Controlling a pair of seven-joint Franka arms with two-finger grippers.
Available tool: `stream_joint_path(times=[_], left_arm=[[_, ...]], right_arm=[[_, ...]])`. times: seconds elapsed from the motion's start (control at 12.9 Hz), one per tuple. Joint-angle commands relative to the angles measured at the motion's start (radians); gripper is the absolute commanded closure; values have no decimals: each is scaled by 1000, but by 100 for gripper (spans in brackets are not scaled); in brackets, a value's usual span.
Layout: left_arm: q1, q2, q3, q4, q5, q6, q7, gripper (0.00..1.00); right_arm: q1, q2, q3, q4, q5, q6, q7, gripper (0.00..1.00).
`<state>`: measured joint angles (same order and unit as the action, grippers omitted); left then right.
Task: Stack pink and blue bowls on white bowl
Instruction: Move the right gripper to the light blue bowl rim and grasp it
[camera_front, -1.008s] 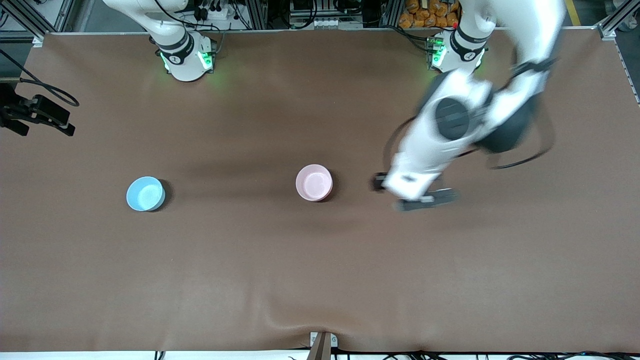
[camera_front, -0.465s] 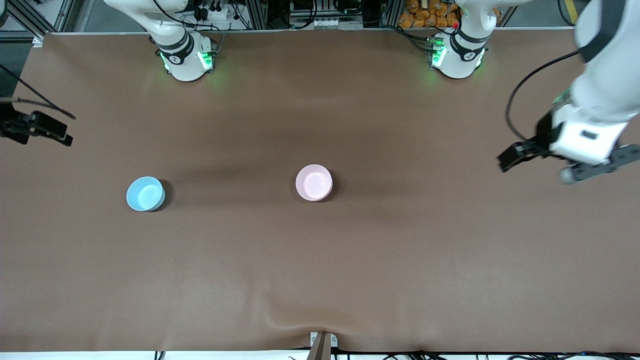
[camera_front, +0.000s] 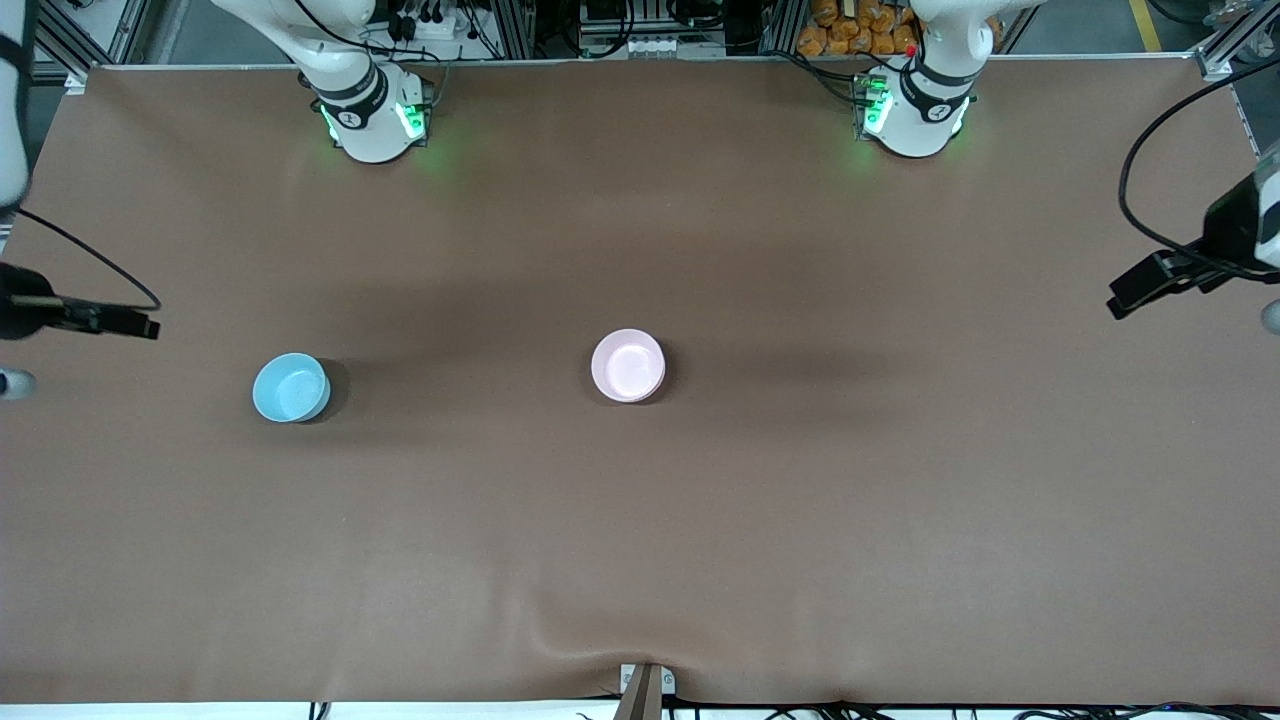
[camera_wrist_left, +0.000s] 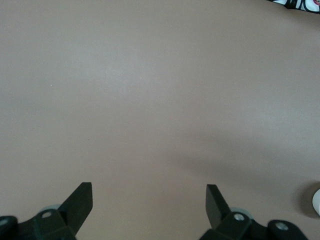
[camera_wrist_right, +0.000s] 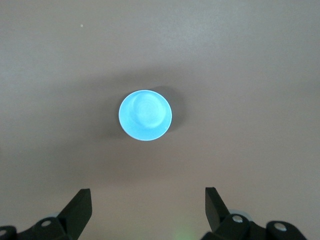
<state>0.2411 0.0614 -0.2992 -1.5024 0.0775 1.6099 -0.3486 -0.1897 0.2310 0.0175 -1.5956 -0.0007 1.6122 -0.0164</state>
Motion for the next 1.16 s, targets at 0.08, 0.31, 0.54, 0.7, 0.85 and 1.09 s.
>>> stream_joint_path(times=[0.08,0.31,0.54,0.7,0.85,1.09], left_arm=[[-38,-29,55,-10,-7,-1,52,0],[-277,-57,308,-18,-36,-30,97,0],[-301,-103,333,-53,-76,-30,111,0],[-307,-103,322,-55,-77,-59,175,0],[-304,-106,310,-52,-77,-103,235,0],[-299,-114,310,-55,-81,-111,284,0]], right_arm=[[-59,-21,15,-232,-10,249,-135,0],[-79,60,16,-285,-9,385,-166,0],[-85,125,16,-294,-7,469,-190,11],[-115,146,16,-337,4,559,-284,20],[-119,165,18,-375,4,633,-290,26],[-114,179,19,-395,34,655,-289,44]])
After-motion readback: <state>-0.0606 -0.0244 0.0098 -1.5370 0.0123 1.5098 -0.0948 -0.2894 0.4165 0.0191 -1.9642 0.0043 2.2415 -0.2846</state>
